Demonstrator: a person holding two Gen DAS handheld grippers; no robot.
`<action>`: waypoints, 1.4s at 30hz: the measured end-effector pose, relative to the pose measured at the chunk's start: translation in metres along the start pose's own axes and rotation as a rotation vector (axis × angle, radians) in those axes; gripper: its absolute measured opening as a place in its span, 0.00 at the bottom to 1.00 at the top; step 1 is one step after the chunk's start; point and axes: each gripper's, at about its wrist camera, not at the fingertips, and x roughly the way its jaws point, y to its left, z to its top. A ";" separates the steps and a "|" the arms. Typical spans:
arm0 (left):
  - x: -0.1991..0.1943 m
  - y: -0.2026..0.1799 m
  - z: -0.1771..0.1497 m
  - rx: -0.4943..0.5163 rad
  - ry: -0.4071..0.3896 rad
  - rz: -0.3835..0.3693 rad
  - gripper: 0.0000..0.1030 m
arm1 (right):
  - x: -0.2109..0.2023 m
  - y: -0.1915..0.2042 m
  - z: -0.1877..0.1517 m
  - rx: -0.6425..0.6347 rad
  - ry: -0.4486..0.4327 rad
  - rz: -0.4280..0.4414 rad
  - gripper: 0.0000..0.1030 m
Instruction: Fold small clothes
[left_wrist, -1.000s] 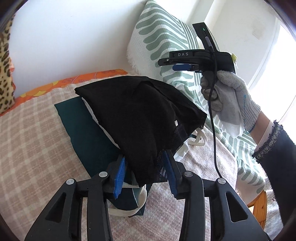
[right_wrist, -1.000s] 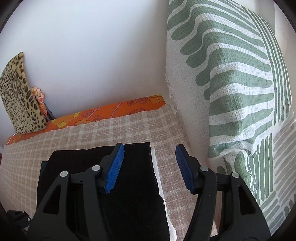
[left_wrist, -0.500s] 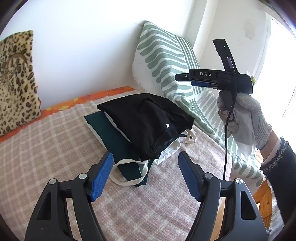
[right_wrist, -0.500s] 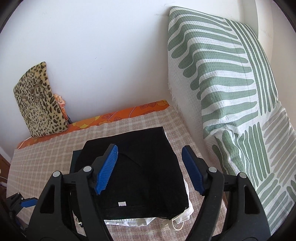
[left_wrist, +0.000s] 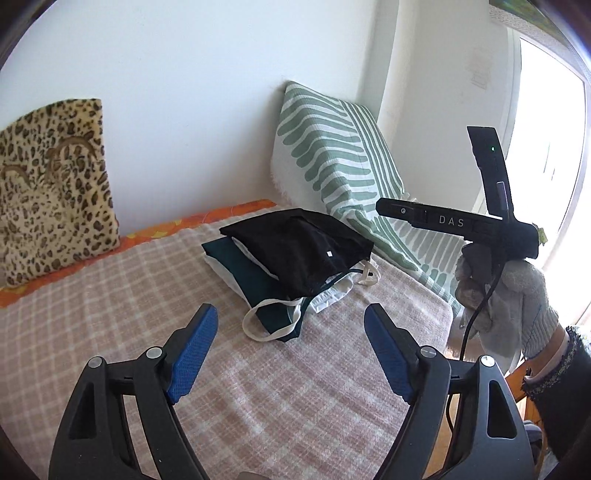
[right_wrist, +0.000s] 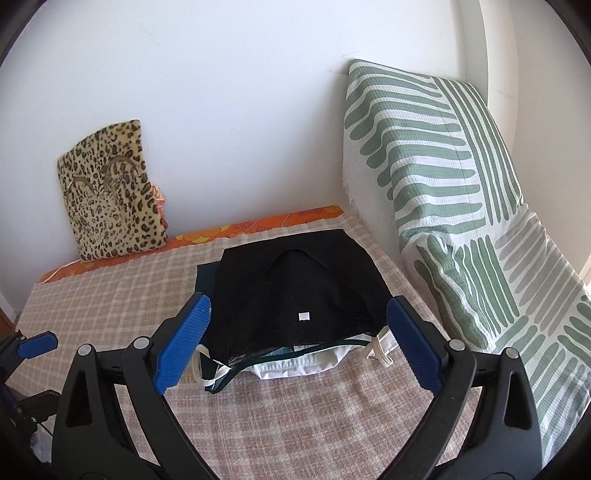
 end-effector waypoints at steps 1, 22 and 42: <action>-0.003 0.000 -0.002 -0.001 0.000 0.012 0.80 | -0.004 0.002 -0.005 0.011 -0.006 -0.004 0.96; -0.045 0.021 -0.055 0.040 0.012 0.156 0.99 | -0.052 0.067 -0.087 0.013 -0.022 -0.130 1.00; -0.040 0.040 -0.070 0.016 0.085 0.221 0.99 | -0.054 0.078 -0.088 0.015 -0.062 -0.125 1.00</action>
